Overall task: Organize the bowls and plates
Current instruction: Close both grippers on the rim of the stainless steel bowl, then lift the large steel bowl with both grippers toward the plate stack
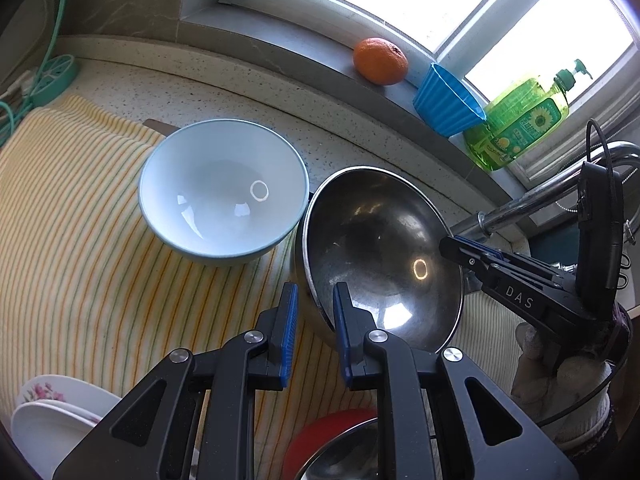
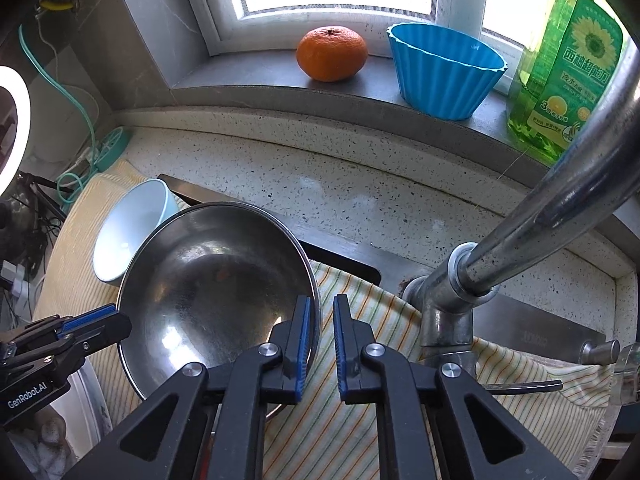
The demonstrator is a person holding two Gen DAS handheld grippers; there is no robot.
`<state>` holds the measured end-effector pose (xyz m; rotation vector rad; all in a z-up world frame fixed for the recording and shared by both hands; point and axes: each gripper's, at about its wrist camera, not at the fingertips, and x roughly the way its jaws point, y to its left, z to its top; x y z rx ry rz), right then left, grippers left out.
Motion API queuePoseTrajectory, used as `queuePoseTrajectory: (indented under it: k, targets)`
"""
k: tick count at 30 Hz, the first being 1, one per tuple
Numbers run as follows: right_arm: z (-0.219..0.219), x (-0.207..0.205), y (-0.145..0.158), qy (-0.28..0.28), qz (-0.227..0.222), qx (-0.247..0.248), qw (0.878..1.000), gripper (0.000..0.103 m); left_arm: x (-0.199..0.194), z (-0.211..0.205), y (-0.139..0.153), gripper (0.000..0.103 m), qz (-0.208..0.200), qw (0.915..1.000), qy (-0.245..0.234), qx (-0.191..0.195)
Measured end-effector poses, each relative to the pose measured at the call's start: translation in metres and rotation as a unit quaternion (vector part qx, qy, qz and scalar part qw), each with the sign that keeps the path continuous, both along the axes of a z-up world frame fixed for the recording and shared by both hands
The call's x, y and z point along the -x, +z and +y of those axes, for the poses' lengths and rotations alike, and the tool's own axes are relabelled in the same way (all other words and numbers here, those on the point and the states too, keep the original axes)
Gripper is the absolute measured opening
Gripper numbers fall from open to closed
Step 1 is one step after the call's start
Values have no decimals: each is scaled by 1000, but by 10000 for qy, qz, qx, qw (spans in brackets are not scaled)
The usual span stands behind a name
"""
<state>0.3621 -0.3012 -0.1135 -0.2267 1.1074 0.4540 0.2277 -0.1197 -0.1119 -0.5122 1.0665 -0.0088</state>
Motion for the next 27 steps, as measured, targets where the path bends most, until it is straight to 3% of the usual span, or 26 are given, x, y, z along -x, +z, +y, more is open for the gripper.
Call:
queuePoseTrajectory:
  k: [5, 27]
  targets:
    - [3, 0, -2, 52, 37, 16, 10000, 5, -1, -4, -1, 16, -5, 9999, -106, -84]
    - [1, 5, 0, -126, -23, 116, 9999, 4, 0, -4, 0, 13, -19, 9999, -141, -42]
